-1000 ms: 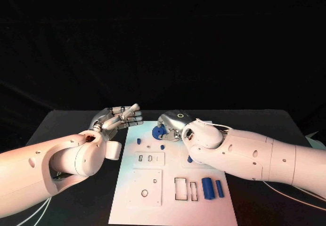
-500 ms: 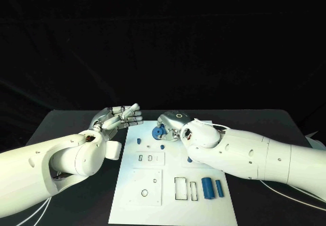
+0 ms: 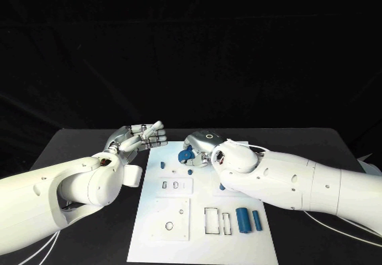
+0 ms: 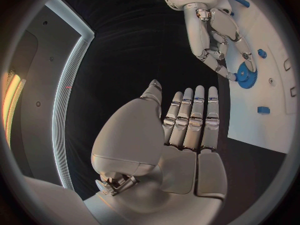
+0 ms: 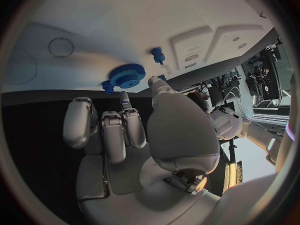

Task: Assemble the parts on the task board

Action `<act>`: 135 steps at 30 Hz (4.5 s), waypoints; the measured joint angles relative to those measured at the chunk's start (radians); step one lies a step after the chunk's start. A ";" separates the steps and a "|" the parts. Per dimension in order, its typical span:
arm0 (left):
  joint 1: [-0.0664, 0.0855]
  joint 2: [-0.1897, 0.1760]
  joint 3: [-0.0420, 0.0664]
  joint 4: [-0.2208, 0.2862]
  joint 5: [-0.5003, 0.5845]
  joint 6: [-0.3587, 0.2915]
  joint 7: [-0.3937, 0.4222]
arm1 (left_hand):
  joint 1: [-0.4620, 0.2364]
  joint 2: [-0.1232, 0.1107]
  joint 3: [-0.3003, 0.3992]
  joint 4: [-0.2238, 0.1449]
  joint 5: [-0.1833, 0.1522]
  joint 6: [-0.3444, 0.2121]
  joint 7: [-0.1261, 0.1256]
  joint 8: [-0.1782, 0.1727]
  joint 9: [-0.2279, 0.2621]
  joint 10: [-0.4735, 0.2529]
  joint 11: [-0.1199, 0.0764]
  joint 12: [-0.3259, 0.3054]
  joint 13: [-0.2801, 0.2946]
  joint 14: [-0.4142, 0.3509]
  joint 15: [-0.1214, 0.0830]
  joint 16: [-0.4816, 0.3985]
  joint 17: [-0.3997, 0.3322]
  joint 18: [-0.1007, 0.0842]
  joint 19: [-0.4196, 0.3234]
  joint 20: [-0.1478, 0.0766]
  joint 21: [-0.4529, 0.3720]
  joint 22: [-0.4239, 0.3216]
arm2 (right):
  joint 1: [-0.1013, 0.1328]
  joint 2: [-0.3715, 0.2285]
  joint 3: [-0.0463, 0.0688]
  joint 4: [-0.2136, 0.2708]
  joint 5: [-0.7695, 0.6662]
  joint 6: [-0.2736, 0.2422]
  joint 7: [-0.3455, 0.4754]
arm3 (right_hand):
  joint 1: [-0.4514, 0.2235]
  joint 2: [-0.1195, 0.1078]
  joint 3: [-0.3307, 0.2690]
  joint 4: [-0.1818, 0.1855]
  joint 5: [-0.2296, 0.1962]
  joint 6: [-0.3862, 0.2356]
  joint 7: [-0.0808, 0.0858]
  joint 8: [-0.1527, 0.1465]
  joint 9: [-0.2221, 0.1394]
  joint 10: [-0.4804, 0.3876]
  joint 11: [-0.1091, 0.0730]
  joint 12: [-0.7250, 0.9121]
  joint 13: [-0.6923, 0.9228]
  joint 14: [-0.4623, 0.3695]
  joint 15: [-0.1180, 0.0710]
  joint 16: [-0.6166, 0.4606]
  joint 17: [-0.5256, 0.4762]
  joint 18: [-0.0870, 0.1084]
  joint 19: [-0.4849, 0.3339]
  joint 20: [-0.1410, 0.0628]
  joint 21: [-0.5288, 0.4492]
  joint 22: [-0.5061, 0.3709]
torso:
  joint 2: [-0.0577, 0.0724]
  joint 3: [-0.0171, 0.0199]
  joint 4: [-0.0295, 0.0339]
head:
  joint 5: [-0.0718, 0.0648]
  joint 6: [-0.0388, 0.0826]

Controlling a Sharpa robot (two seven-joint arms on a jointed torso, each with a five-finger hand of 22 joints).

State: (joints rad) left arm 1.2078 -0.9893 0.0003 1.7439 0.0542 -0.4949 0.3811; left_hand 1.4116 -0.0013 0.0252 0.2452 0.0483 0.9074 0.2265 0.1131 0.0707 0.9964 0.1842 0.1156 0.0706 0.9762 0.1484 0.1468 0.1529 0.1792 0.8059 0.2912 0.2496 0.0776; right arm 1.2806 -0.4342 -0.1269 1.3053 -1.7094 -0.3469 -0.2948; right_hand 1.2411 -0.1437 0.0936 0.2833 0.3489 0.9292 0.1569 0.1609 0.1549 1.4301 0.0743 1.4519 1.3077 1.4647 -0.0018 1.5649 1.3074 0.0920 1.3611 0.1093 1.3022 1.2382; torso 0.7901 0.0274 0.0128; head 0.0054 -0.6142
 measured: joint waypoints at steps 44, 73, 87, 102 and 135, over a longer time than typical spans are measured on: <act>0.000 0.010 0.000 -0.057 0.000 0.004 -0.003 | 0.020 -0.009 -0.005 -0.025 0.000 0.004 0.004 -0.004 0.000 0.000 0.000 -0.005 0.000 0.000 0.000 -0.004 0.004 0.000 -0.007 0.000 -0.006 -0.003 | 0.024 -0.514 0.005 0.144 0.614 -0.004 0.409 | 0.198 0.000 0.028 -0.158 0.011 0.039 0.007 -0.076 0.005 -0.014 0.004 -0.025 0.000 0.000 0.000 -0.025 0.001 0.000 -0.041 0.001 -0.082 -0.054 | -0.022 0.0082 -0.0245 | -0.025 0.004; 0.000 0.010 -0.001 -0.056 0.000 0.004 -0.002 | 0.020 -0.009 -0.004 -0.027 0.000 0.004 0.004 -0.004 0.000 0.000 0.000 -0.005 0.000 0.000 0.000 -0.006 0.004 0.000 -0.007 0.000 -0.006 -0.003 | -0.031 -0.437 0.006 0.034 0.568 0.001 0.383 | 0.181 0.006 0.018 -0.162 0.038 0.036 0.004 -0.084 0.006 -0.021 0.004 -0.029 0.000 0.000 0.000 -0.025 0.000 0.000 -0.045 0.005 -0.093 -0.053 | -0.020 0.0077 -0.0209 | -0.023 -0.009; 0.000 0.007 -0.001 -0.054 0.000 0.004 -0.002 | 0.024 -0.005 -0.003 -0.028 0.000 0.004 0.004 -0.004 0.000 0.000 0.000 -0.005 0.000 0.000 0.000 -0.008 0.004 0.000 -0.007 0.000 -0.006 -0.003 | -0.033 -0.415 0.006 0.015 0.567 0.008 0.378 | 0.174 0.024 0.018 -0.162 0.034 0.083 -0.008 -0.065 0.016 -0.014 -0.004 -0.023 0.000 0.000 0.000 -0.021 0.000 0.000 -0.041 0.001 -0.093 -0.042 | -0.020 0.0076 -0.0197 | -0.024 -0.013; 0.000 0.006 -0.001 -0.054 0.000 0.004 -0.003 | 0.024 -0.005 -0.003 -0.028 0.000 0.004 0.004 -0.004 0.000 0.000 0.000 -0.005 0.000 0.000 0.000 -0.008 0.004 0.000 -0.007 0.000 -0.006 -0.003 | -0.036 -0.410 0.006 0.008 0.567 0.020 0.373 | 0.174 0.024 0.018 -0.162 0.029 0.091 -0.009 -0.061 0.019 -0.012 -0.006 -0.023 0.000 0.000 0.000 -0.021 0.000 0.000 -0.041 0.001 -0.093 -0.040 | -0.020 0.0083 -0.0204 | -0.021 -0.016; 0.000 0.006 -0.001 -0.063 0.000 0.005 -0.004 | 0.024 -0.005 -0.003 -0.028 0.000 0.004 0.004 -0.004 0.000 0.000 0.000 -0.005 0.000 0.000 0.000 -0.008 0.005 0.000 -0.007 0.000 -0.006 -0.003 | -0.011 -0.426 0.015 0.158 0.571 -0.075 0.328 | 0.192 0.106 0.090 -0.181 -0.042 0.162 -0.044 -0.017 0.031 0.024 -0.041 0.003 0.000 0.002 -0.031 -0.009 0.001 0.000 0.002 -0.035 -0.034 0.029 | -0.022 0.0079 -0.0210 | -0.014 -0.031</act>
State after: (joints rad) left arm 1.2078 -0.9838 -0.0003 1.6807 0.0544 -0.4903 0.3771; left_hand 1.4353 -0.0066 0.0224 0.2176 0.0483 0.9110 0.2300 0.1093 0.0707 0.9964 0.1842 0.1103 0.0706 0.9762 0.1484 0.1391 0.1575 0.1792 0.7989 0.2911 0.2439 0.0747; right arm 1.2700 -0.8606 -0.1122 1.4634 -1.1380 -0.4221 0.0332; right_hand 1.4332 -0.0380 0.1838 0.1022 0.3070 1.0908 0.1130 0.1434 0.1858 1.4537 0.0331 1.4548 1.3075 1.4665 -0.0326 1.5564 1.3081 0.0920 1.3635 0.0748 1.2683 1.2677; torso 0.7684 0.0353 -0.0082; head -0.0088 -0.6450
